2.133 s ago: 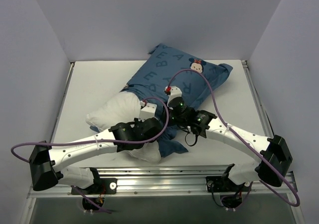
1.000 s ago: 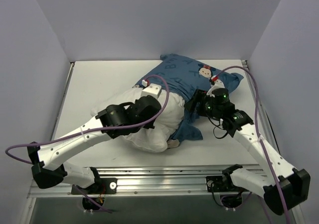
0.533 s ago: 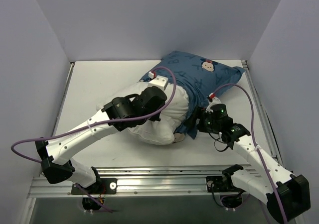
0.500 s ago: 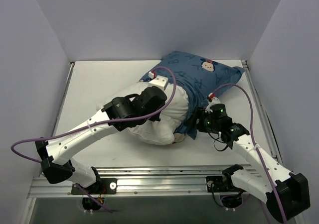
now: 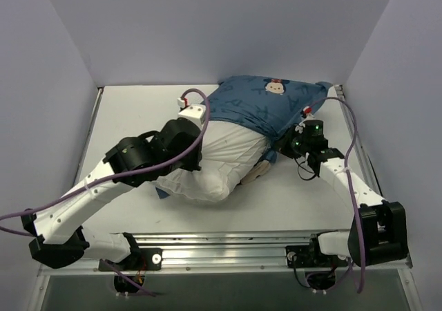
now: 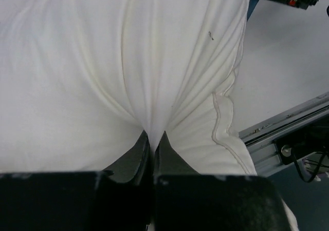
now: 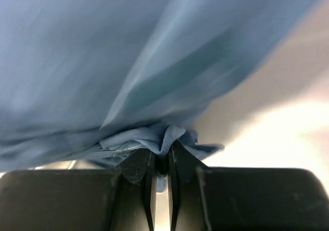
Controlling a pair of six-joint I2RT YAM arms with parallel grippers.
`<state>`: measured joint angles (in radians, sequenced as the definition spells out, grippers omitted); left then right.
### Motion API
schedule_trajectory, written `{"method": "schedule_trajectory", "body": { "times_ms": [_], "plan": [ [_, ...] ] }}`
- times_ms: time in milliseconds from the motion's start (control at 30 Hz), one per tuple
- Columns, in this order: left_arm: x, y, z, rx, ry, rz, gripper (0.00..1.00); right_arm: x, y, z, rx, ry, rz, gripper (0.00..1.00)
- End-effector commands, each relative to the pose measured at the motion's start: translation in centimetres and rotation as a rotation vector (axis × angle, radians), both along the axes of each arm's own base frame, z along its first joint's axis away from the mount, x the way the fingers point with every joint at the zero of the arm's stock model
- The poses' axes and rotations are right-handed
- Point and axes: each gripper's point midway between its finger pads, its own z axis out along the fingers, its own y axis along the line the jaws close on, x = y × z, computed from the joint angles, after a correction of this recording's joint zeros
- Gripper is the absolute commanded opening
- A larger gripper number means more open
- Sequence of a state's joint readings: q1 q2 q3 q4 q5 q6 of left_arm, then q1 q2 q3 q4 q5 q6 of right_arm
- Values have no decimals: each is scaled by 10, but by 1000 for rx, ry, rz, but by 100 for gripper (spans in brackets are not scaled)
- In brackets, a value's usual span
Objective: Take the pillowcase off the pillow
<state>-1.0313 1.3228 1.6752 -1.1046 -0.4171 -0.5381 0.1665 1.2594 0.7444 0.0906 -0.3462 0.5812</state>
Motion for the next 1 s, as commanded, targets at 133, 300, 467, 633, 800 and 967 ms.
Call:
{"method": "schedule_trajectory", "body": {
  "times_ms": [133,300,467,633,800,967],
  "plan": [
    [-45,141,58,10,-71,169,2,85,-158,30,-159,-55,-538,0],
    [-48,124,41,-24,-41,101,2,86,-133,52,-118,-98,-426,0],
    [-55,39,-10,-158,130,-136,2,36,-62,41,-157,-57,-203,0],
    [-76,-11,-64,-217,263,-209,33,-39,-26,32,-180,-20,-98,11],
    [-82,-22,-54,-281,262,-215,92,-89,-35,60,-230,-21,-47,45],
    [-45,-15,-23,-276,142,-121,94,-87,-25,115,-244,-100,60,66]
  ]
}}
